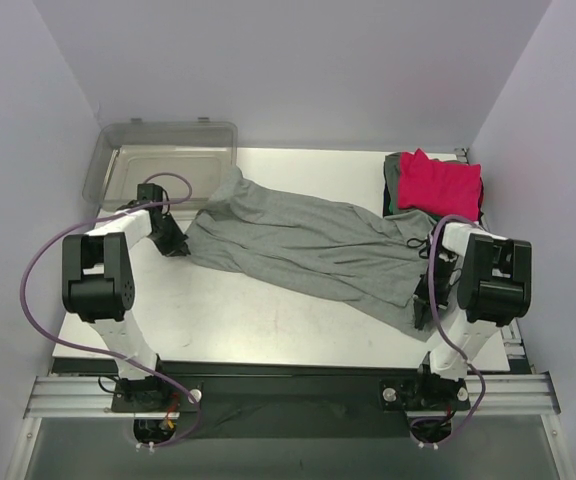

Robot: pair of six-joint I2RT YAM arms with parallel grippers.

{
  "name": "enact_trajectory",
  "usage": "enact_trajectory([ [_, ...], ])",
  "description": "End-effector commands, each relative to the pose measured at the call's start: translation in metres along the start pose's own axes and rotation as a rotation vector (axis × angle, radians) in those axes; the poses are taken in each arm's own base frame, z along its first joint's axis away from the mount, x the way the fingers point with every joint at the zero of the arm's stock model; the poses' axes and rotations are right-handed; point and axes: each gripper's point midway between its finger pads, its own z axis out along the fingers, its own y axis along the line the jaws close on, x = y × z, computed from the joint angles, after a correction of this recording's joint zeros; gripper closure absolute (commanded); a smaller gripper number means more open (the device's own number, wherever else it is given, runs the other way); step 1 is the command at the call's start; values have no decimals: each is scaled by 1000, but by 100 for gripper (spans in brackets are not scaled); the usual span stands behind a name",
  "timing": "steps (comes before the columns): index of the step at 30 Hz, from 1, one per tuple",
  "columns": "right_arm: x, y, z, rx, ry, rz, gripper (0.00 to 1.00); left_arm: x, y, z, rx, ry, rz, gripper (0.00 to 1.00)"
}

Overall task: Fold and stack the t-shirts
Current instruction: Fold the flattened tshirt in 1/3 of the way

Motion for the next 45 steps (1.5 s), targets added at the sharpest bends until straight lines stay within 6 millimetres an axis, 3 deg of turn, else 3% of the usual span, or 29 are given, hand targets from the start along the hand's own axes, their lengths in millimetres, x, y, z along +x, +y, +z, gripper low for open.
enact_trajectory([
  [1,10,-13,-4,60,8,17,100,-11,18,-9,-34,-37,4,100],
  [9,2,-28,-28,132,-26,-36,100,-31,32,-24,-35,-82,4,100],
  [20,6,-21,-33,192,8,-118,100,-24,48,-42,-60,-88,-11,100],
  [27,9,-17,-32,263,3,-174,100,-7,78,-63,-105,-88,-95,100],
  [38,11,-14,-31,311,-10,-217,100,41,128,-94,-174,-75,-249,100],
  [45,12,-19,-36,332,-52,-203,100,59,150,-102,-191,-70,-309,100],
])
